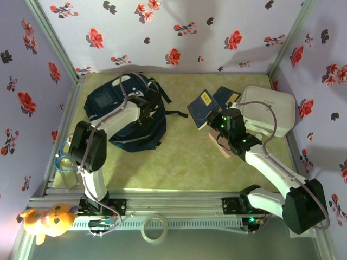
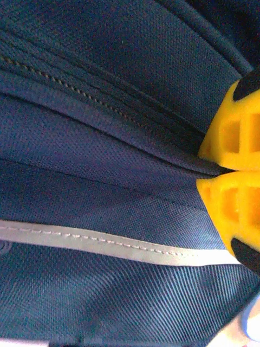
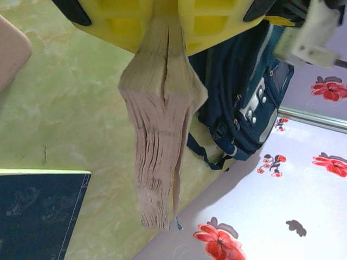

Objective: Pack the student bag

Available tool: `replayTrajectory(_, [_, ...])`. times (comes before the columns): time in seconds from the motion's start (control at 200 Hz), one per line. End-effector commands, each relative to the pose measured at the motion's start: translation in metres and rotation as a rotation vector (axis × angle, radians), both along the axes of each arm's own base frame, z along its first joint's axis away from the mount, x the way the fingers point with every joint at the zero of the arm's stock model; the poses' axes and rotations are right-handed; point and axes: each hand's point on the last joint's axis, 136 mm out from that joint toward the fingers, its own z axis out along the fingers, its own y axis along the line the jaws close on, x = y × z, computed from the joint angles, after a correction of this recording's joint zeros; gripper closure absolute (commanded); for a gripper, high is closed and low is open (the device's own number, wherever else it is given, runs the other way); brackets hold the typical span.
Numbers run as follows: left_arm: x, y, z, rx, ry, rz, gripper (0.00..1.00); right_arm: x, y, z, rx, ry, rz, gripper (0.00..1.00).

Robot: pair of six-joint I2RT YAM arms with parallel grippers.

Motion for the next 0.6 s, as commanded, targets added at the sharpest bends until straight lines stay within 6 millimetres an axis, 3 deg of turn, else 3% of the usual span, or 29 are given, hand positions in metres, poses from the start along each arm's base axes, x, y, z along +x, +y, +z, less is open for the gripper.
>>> replayTrajectory(0.0, [0.016, -0.008, 0.071, -0.115, -0.197, 0.035, 1.00, 0.002, 0.004, 0.021, 0.055, -0.097, 0.024, 0.90])
replayTrajectory(0.375, [0.038, -0.038, 0.188, -0.364, -0.544, -0.016, 1.00, -0.015, 0.040, 0.022, 0.152, -0.117, 0.174, 0.91])
replayTrajectory(0.595, [0.046, -0.047, 0.203, -0.481, -0.628, 0.038, 1.00, -0.025, 0.079, 0.021, 0.217, -0.103, 0.259, 0.91])
